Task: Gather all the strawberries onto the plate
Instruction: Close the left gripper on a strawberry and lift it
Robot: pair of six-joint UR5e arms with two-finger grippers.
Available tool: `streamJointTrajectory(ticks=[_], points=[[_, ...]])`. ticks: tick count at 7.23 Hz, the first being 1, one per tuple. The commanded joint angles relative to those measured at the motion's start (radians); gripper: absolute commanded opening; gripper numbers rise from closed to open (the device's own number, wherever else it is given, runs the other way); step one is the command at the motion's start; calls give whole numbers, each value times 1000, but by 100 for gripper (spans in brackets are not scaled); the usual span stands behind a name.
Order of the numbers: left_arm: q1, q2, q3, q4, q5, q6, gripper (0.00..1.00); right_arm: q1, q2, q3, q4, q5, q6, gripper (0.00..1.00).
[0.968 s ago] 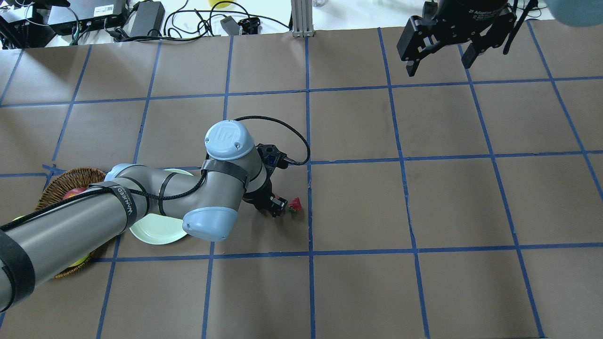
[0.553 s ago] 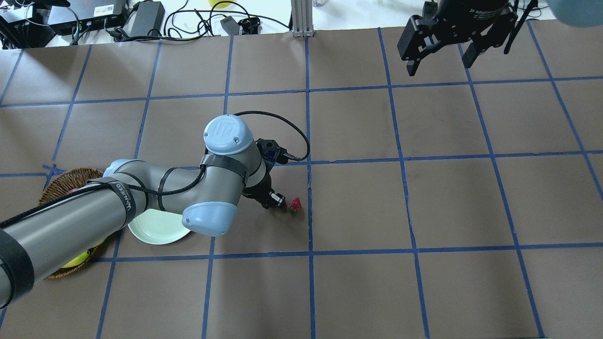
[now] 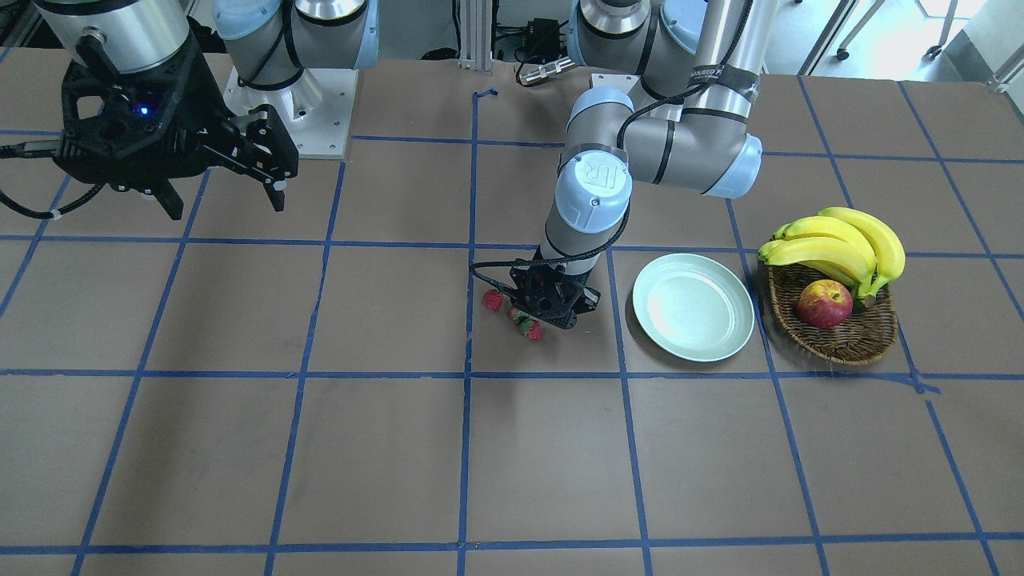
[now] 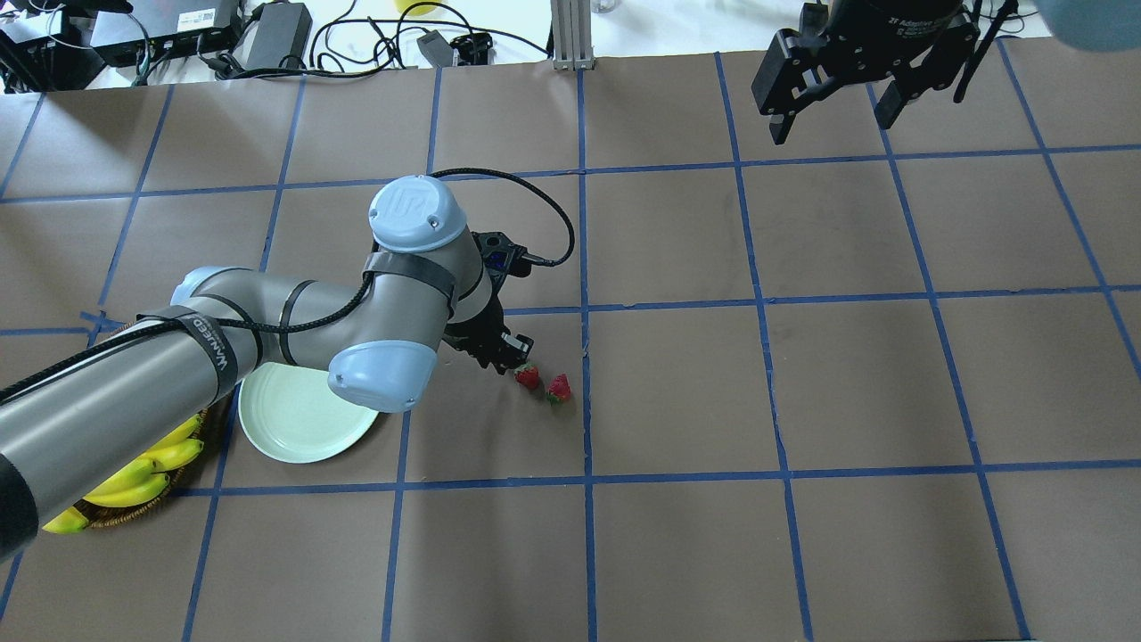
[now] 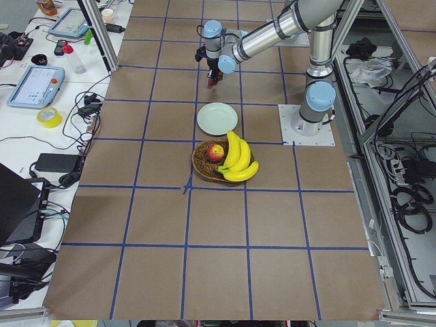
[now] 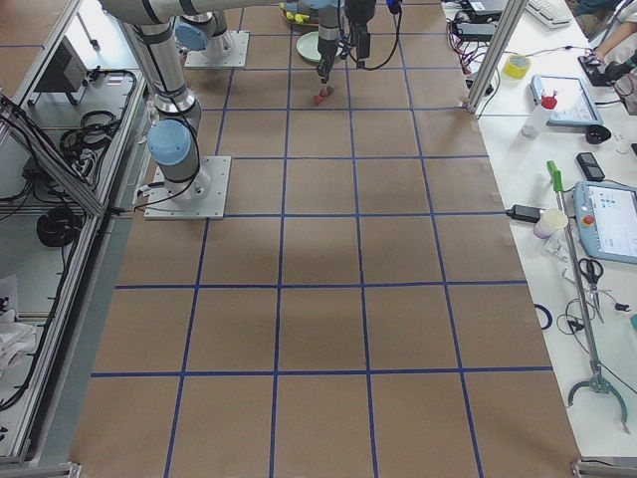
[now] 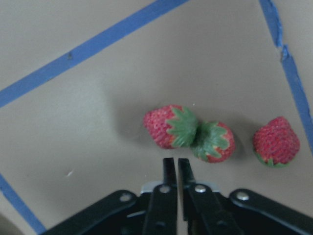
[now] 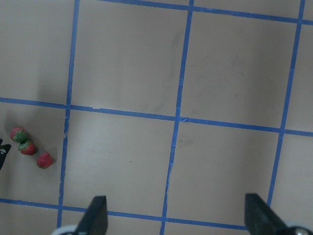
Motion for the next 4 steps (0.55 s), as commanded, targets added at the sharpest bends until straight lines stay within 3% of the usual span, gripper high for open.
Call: streamJointTrajectory(ticks=[1, 4], points=[[20, -13, 34, -20, -14, -246, 100, 0, 0, 0, 0, 0, 0, 100], [20, -59, 56, -8, -93, -677, 100, 0, 0, 2, 0, 1, 0, 100]])
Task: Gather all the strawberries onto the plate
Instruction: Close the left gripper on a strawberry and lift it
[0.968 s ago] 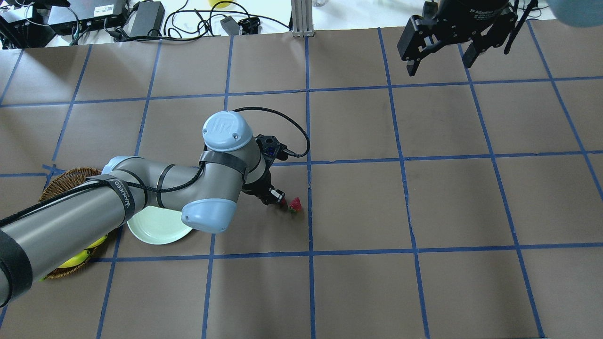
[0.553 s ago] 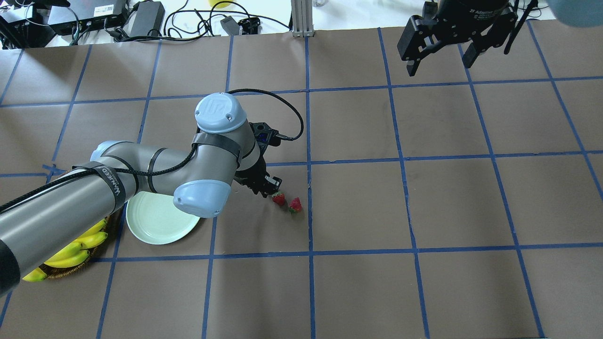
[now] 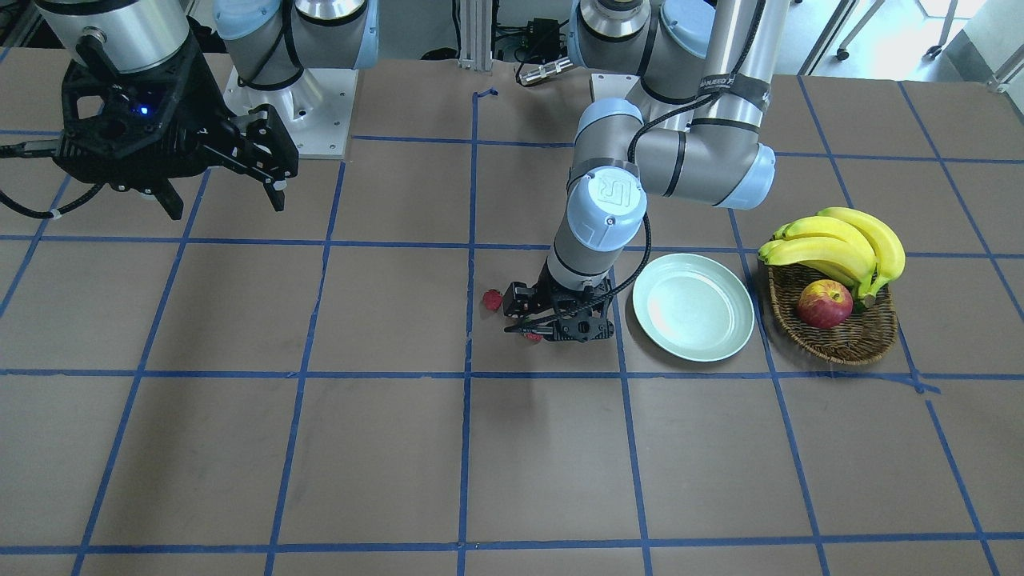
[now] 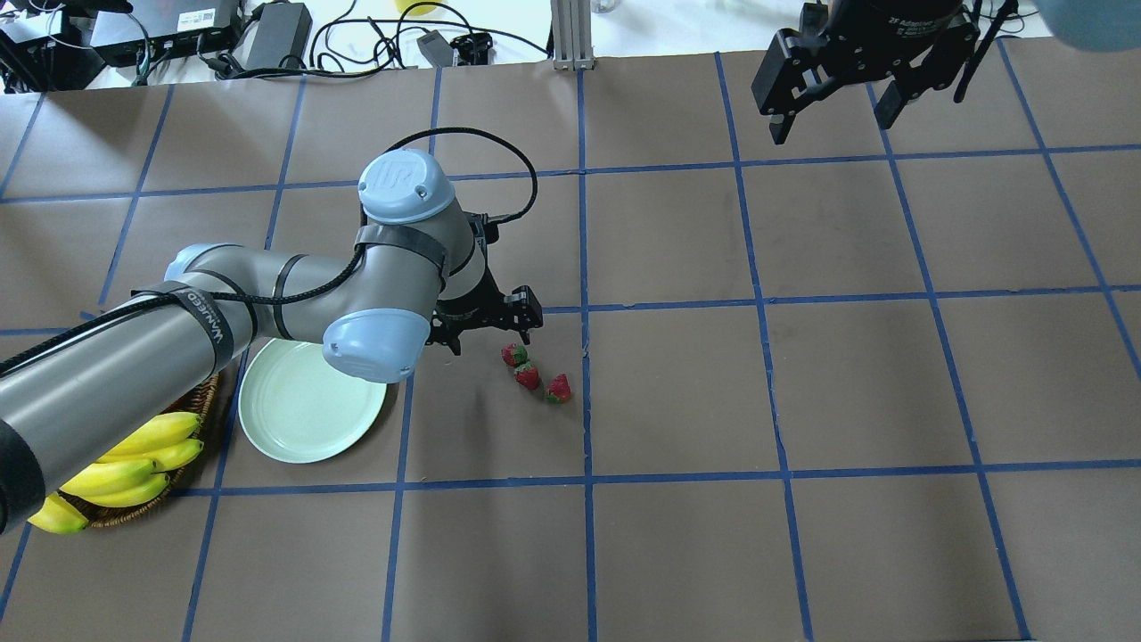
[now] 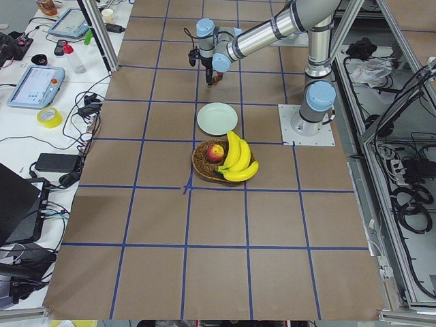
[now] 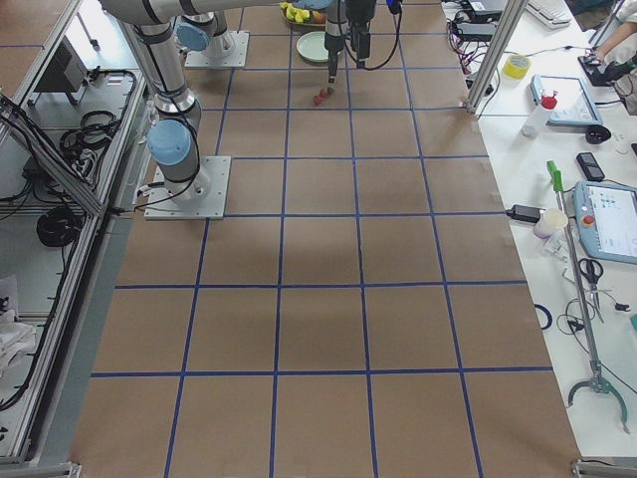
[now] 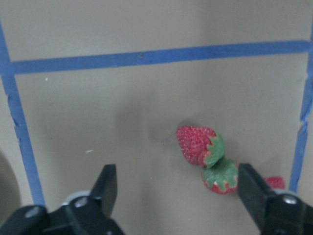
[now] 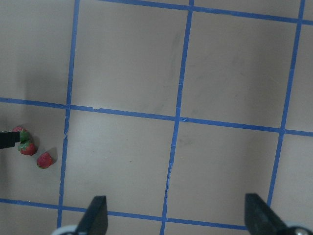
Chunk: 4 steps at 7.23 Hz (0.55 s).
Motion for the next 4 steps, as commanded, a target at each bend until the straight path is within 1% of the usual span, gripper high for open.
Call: streamJointTrajectory(ticks=[1, 2, 3, 4], points=[[1, -44, 11, 7, -48, -203, 100, 1, 0, 1, 2, 1, -2, 100], [-1, -64, 11, 7, -51, -242, 88, 2, 0, 1, 2, 1, -3, 100], [-1, -73, 11, 7, -50, -244, 81, 2, 0, 1, 2, 1, -3, 100], [-1, -84, 11, 6, -53, -247, 66, 2, 0, 1, 3, 1, -5, 100]])
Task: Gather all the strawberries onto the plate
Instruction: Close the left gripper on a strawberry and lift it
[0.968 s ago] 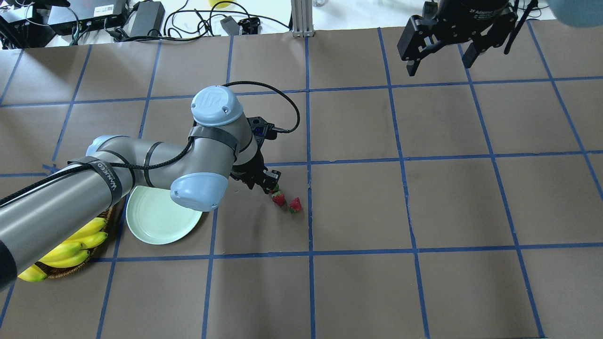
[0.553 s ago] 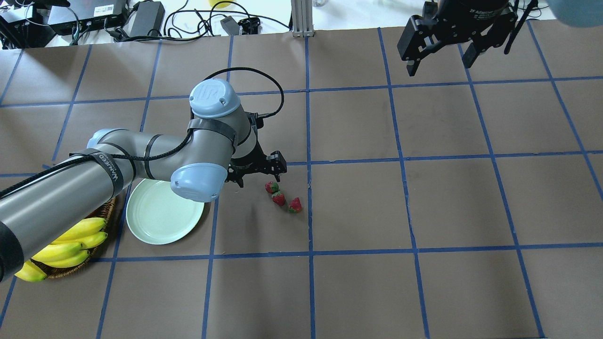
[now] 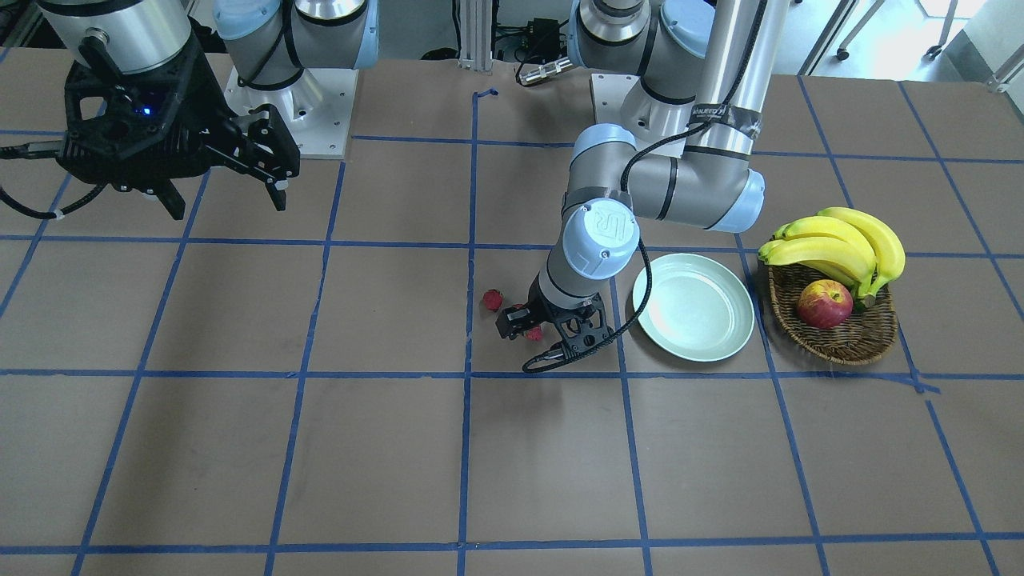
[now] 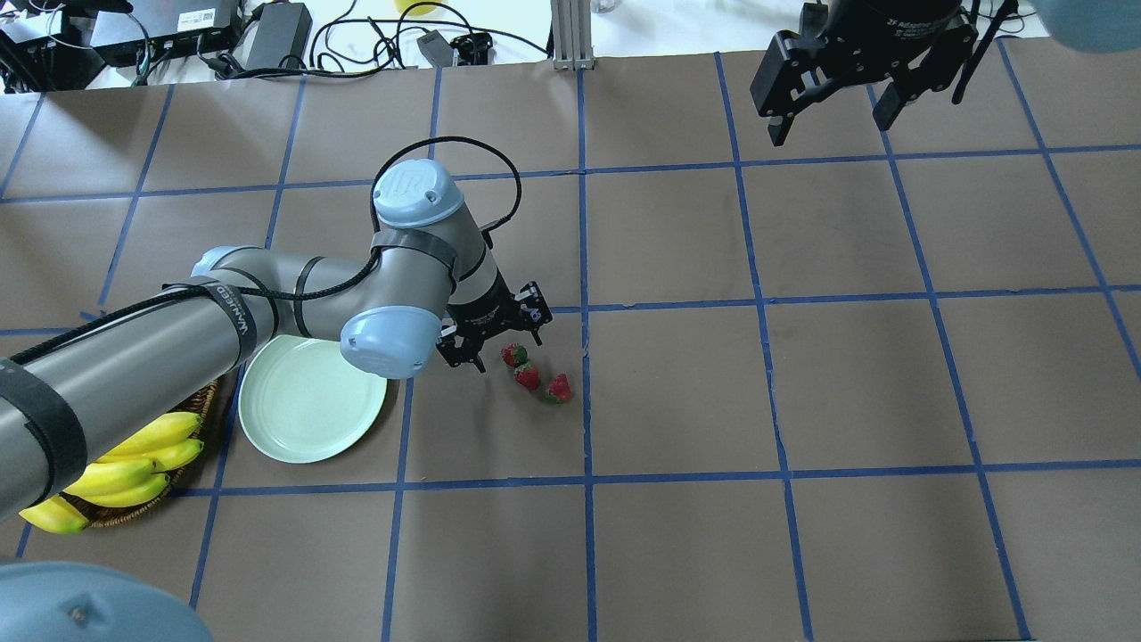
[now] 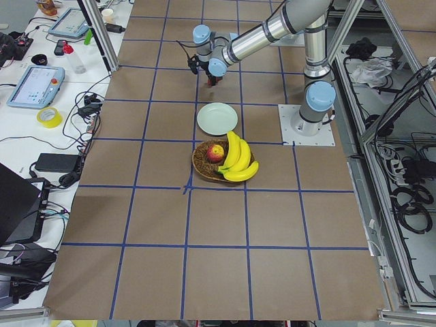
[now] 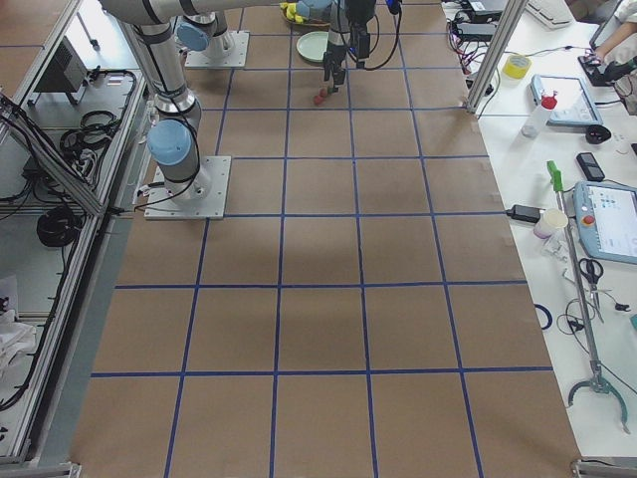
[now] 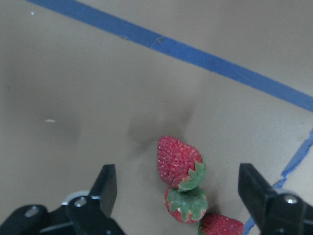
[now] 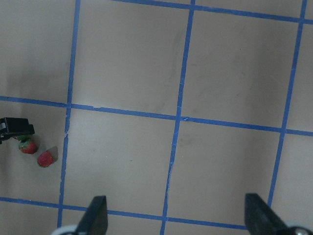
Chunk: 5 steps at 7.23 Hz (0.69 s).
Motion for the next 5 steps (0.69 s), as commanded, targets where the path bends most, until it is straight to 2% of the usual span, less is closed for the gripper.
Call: streamJointTrajectory(ticks=[1, 2, 5], points=[[0, -19, 0, -1, -6, -14, 32, 0, 0, 0, 1, 0, -4, 100], [0, -19, 0, -3, -4, -4, 0, 0, 0, 0, 3, 0, -6, 100], [1, 8, 58, -16, 18, 82, 0, 2, 0, 0, 0, 0, -7, 100]])
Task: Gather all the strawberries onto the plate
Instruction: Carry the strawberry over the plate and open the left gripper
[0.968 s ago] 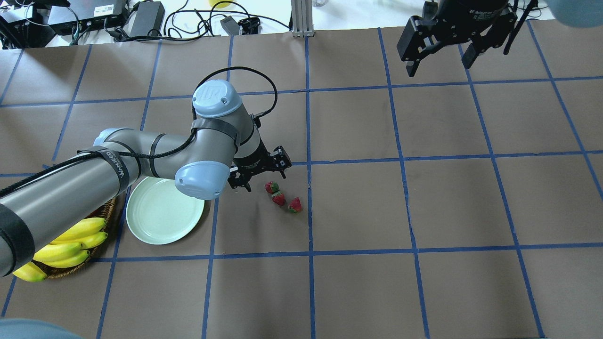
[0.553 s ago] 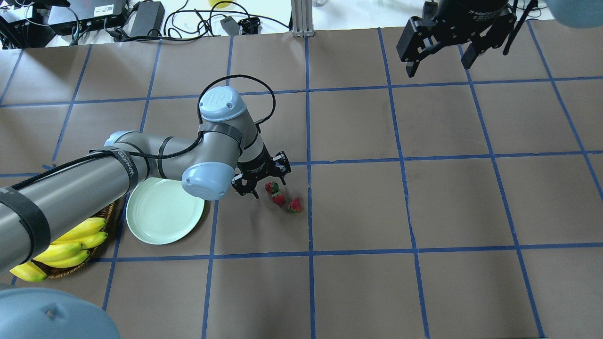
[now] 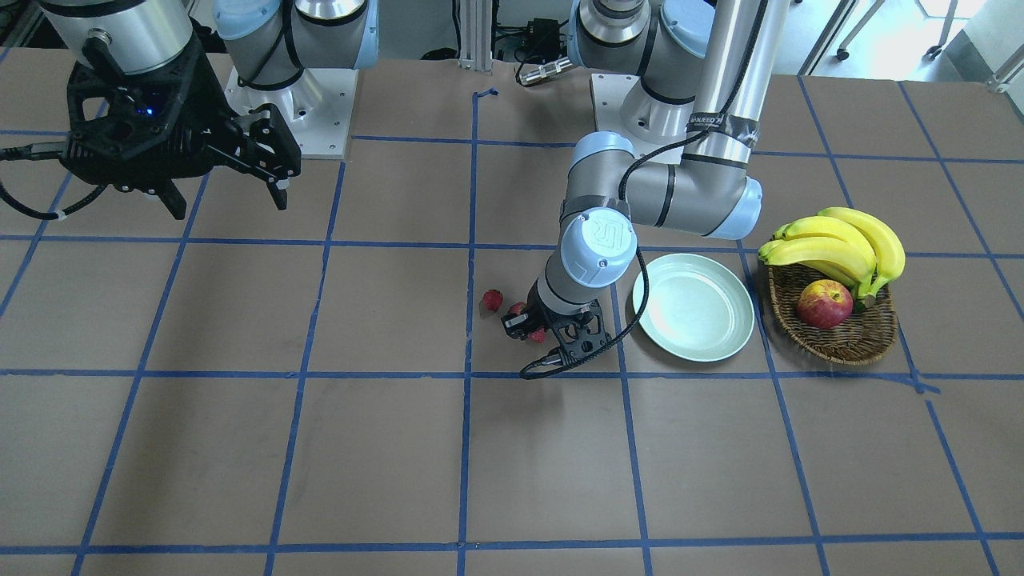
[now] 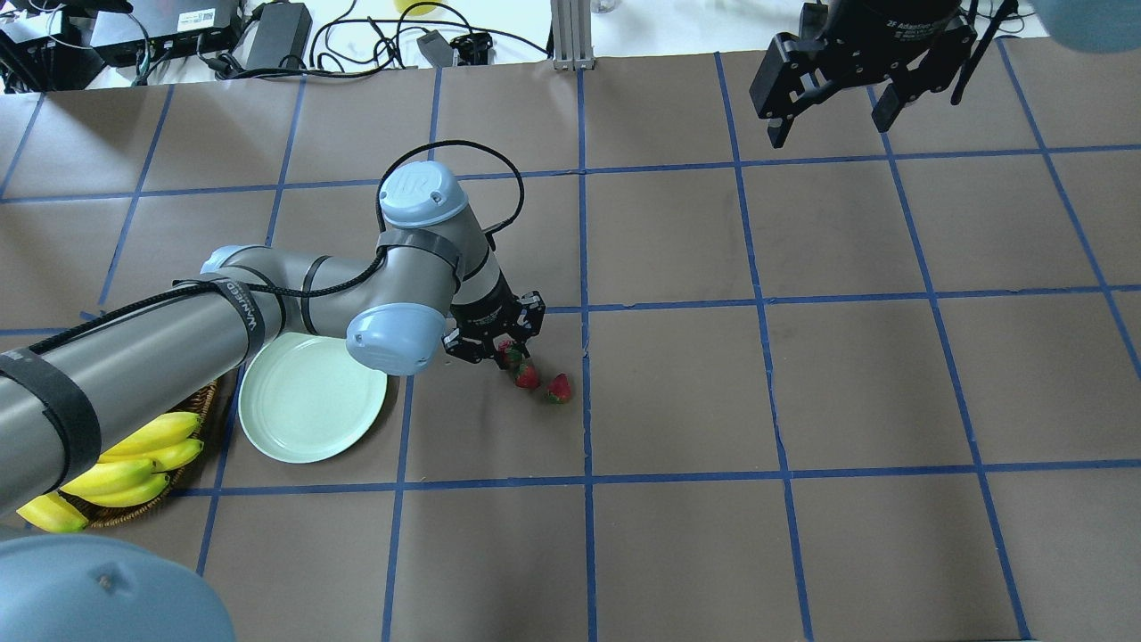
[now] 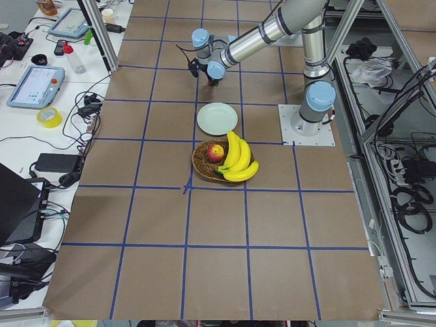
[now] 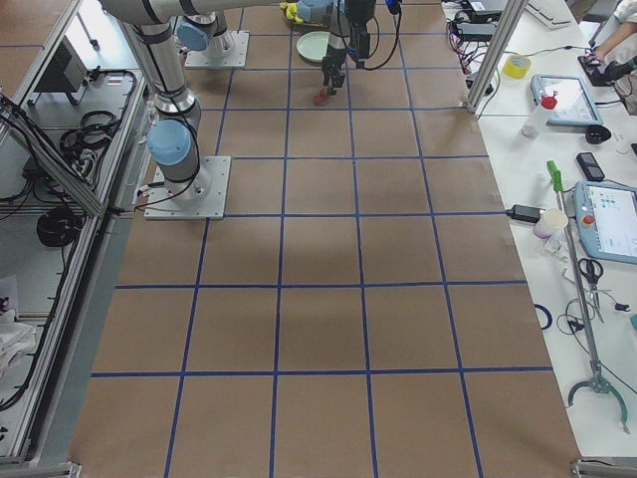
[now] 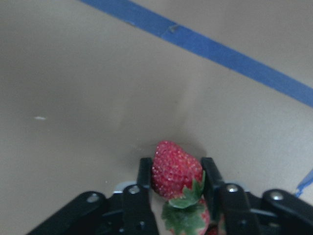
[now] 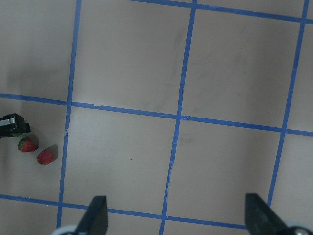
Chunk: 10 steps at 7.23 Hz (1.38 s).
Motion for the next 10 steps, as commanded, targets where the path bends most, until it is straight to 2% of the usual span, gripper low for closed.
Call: streamJointTrajectory(ticks=[1, 2, 4, 6, 7, 9, 10], points=[[10, 38, 74, -69, 85, 115, 0, 0, 0, 0, -3, 0, 0, 100], [41, 61, 109, -158, 131, 173, 0, 0, 0, 0, -3, 2, 0, 100], [148, 123, 104, -296, 145, 409, 0, 0, 0, 0, -5, 2, -2, 100], [280, 134, 50, -323, 254, 715, 0, -1, 0, 0, -3, 2, -2, 100], [364, 134, 7, -321, 257, 784, 0, 0, 0, 0, -3, 2, -2, 100], [461, 126, -17, -321, 259, 888, 0, -1, 0, 0, -5, 2, -2, 100], [466, 126, -36, -323, 259, 890, 8, -1, 0, 0, -3, 2, -3, 100]])
